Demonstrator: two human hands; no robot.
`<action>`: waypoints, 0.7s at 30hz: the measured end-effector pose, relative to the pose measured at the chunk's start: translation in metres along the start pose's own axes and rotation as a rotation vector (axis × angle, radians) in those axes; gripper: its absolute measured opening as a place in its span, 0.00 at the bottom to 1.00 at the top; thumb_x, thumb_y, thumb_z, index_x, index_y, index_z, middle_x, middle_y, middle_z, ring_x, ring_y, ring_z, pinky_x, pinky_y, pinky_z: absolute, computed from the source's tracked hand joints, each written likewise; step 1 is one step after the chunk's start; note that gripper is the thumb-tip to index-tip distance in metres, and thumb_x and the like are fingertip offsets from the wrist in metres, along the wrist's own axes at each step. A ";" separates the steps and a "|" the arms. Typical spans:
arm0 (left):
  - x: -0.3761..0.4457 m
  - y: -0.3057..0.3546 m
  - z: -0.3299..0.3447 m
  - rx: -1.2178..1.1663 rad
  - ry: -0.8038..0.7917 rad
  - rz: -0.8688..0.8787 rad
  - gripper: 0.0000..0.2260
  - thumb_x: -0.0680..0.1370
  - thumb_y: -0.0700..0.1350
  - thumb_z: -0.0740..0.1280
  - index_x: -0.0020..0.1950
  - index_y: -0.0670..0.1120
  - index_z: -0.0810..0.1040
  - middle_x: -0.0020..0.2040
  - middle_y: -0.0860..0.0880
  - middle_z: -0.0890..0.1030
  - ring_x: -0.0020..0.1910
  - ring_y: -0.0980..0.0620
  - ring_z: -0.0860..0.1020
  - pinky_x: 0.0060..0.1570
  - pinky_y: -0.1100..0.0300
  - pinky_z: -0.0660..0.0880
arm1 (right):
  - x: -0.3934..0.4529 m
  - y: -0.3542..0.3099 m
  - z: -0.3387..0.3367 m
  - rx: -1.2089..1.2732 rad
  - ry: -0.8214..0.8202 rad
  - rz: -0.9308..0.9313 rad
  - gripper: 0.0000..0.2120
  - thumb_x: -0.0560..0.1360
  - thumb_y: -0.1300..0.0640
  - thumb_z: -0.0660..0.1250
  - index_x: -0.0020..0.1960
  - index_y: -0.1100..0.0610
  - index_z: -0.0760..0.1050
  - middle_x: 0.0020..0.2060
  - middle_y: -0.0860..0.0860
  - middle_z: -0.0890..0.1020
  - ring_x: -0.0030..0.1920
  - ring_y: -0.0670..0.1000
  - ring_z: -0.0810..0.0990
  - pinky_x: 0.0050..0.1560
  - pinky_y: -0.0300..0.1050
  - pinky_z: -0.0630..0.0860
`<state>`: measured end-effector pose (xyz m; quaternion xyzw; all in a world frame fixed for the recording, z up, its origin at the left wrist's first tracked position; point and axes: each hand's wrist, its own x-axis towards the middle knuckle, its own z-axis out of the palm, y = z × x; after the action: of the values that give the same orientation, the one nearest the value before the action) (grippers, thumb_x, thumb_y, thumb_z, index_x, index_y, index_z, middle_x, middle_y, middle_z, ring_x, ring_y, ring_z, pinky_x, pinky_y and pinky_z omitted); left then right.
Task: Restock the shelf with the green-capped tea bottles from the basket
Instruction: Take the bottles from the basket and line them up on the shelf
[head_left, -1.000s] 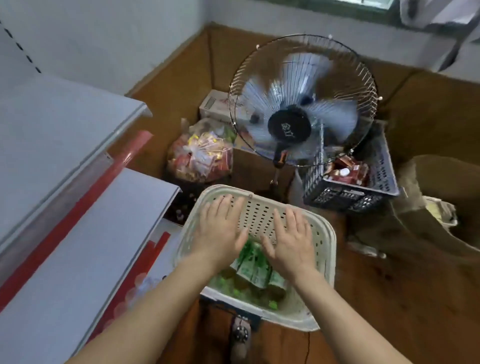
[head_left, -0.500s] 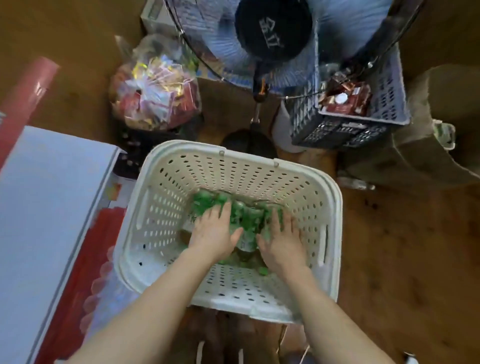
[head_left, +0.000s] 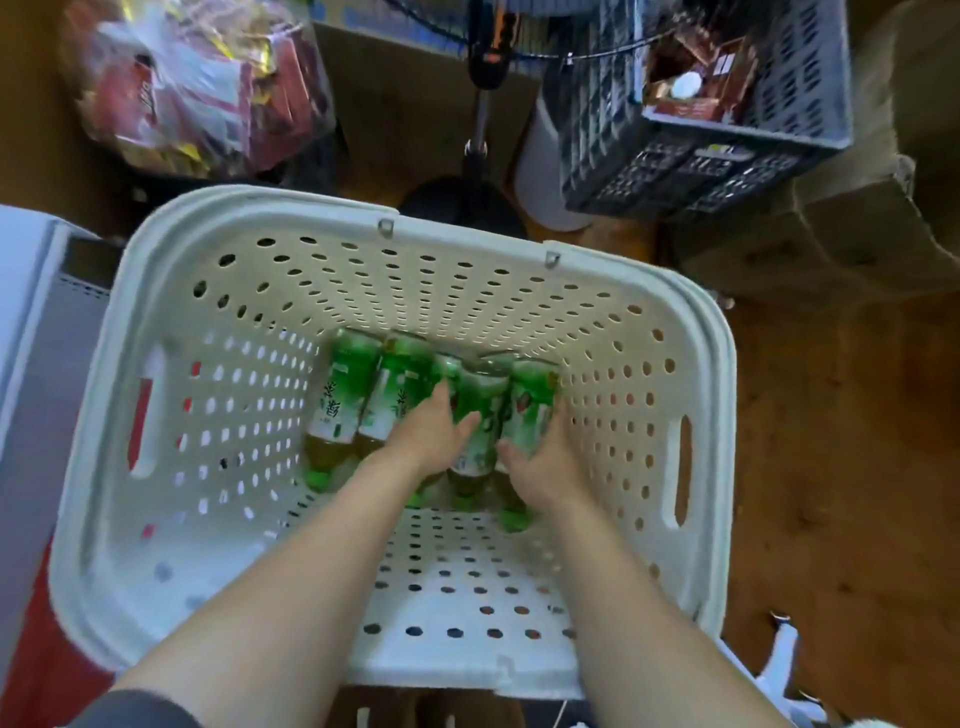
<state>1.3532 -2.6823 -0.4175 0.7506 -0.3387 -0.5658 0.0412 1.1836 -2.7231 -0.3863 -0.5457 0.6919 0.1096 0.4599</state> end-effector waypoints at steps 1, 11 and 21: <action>0.005 0.000 0.004 0.009 -0.029 -0.017 0.38 0.86 0.62 0.60 0.88 0.46 0.47 0.85 0.41 0.63 0.82 0.39 0.66 0.78 0.43 0.67 | 0.002 0.002 0.000 0.015 0.002 0.008 0.44 0.81 0.51 0.74 0.87 0.44 0.50 0.79 0.51 0.75 0.79 0.59 0.73 0.80 0.66 0.69; 0.044 0.005 0.024 0.063 0.046 -0.102 0.33 0.80 0.64 0.70 0.71 0.38 0.74 0.64 0.40 0.80 0.59 0.41 0.81 0.57 0.48 0.81 | 0.027 0.007 0.010 0.059 -0.087 0.067 0.49 0.79 0.52 0.76 0.89 0.44 0.48 0.75 0.50 0.79 0.74 0.58 0.78 0.76 0.63 0.75; 0.037 0.000 0.029 0.013 0.183 -0.054 0.38 0.72 0.69 0.75 0.72 0.45 0.72 0.64 0.43 0.80 0.64 0.40 0.80 0.61 0.42 0.80 | 0.019 -0.011 0.005 -0.032 -0.059 0.086 0.59 0.75 0.50 0.78 0.89 0.43 0.38 0.73 0.51 0.79 0.72 0.61 0.78 0.73 0.59 0.76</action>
<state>1.3325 -2.6932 -0.4588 0.8083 -0.3167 -0.4935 0.0518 1.1957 -2.7361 -0.3993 -0.5191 0.6990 0.1563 0.4663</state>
